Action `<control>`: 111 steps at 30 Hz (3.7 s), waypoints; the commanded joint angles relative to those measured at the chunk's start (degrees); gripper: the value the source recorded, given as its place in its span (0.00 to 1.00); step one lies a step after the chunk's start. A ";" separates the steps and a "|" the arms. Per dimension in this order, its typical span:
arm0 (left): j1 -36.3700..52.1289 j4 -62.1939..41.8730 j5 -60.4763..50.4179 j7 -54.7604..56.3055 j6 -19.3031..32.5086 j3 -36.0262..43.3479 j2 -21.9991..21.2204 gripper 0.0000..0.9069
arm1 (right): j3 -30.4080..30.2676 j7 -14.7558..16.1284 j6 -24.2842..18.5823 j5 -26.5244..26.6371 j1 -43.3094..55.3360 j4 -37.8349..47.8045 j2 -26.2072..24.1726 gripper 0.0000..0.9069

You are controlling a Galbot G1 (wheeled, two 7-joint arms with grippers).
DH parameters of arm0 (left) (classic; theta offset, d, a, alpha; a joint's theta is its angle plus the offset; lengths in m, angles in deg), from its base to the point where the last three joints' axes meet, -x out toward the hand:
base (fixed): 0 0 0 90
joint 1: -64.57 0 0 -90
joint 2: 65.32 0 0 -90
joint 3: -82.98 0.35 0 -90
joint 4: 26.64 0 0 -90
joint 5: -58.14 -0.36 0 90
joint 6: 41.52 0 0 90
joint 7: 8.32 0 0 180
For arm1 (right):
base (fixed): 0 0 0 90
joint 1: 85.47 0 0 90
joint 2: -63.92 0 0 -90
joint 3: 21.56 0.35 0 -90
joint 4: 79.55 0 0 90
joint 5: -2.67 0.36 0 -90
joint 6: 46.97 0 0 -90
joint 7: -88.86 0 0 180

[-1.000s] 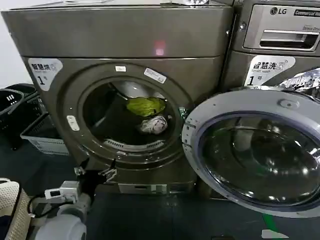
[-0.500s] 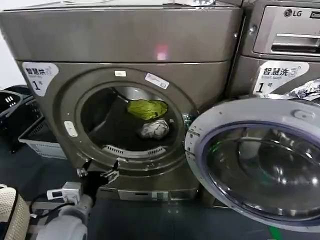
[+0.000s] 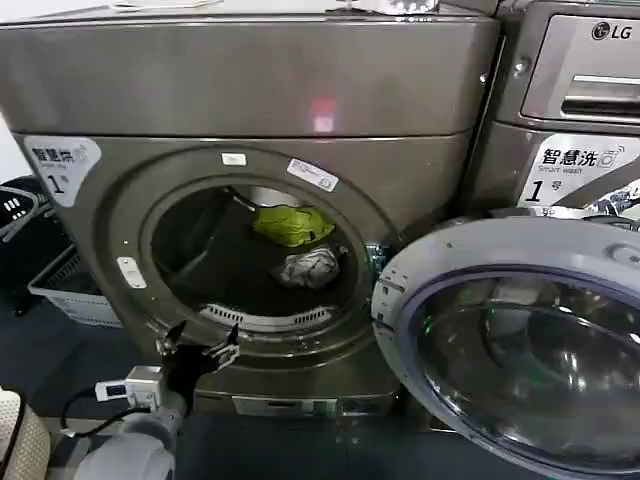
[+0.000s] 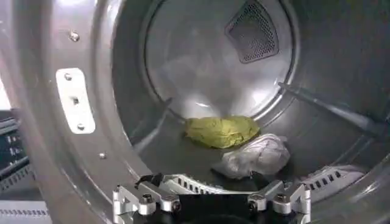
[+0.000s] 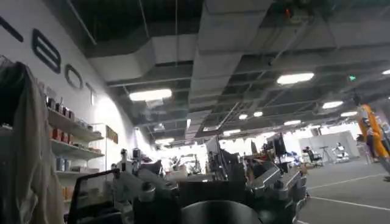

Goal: Grasp the clothes from the dryer.

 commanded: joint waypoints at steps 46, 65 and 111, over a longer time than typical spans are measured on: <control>17.18 -16.15 -1.67 3.12 -0.34 4.74 -1.68 1.00 | -0.19 0.49 -1.66 -0.01 -0.45 0.03 -0.32 1.00; 41.19 -51.77 -7.13 0.91 11.02 7.41 -3.83 1.00 | -1.21 0.23 -1.67 -0.09 0.13 -0.98 -0.12 1.00; 62.20 -77.28 -83.27 -74.32 54.97 0.47 -6.09 1.00 | -4.86 -0.12 -1.73 -0.35 0.80 -3.55 -1.56 1.00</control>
